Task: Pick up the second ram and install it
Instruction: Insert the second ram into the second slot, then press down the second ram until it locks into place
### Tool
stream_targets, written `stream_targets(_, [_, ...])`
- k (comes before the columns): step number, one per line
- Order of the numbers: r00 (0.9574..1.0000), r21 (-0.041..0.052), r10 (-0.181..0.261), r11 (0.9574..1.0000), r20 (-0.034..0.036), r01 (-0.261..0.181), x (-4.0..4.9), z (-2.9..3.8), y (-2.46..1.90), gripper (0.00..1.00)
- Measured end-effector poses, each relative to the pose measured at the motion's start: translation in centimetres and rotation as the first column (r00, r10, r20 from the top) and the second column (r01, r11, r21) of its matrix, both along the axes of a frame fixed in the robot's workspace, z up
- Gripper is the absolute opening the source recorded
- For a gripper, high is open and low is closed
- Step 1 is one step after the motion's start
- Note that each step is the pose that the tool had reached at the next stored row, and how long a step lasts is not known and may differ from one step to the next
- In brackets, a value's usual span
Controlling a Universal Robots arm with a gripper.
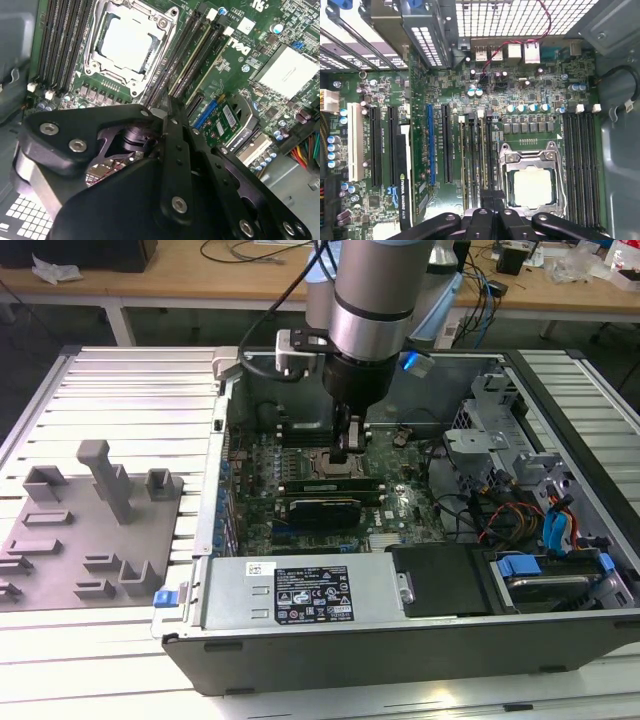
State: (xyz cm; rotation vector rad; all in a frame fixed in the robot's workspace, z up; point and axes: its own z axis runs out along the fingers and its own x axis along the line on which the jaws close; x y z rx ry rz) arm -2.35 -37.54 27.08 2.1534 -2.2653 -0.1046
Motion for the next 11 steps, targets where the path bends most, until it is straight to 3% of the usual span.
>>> stream_targets(2, [1.0, 0.0001, 0.0, 1.0, 0.0, 0.0, 0.0, 0.0, 0.0, 0.11])
stream_targets(3, [1.0, -0.0006, 0.0, 1.0, -0.0001, 0.0, 0.71, -0.05, 0.0, 0.11])
stream_targets(5, [1.0, -0.0011, 0.0, 1.0, -0.0066, 0.0, 3.35, -0.84, 0.0, 0.11])
stream_targets(10, [0.9999, -0.001, 0.0, 1.0, -0.0166, 0.0, 6.8, -2.36, 0.0, 0.11])
stream_targets(11, [0.9999, -0.0009, 0.0, 1.0, -0.017, 0.0, 6.87, -2.65, 0.0, 0.11])
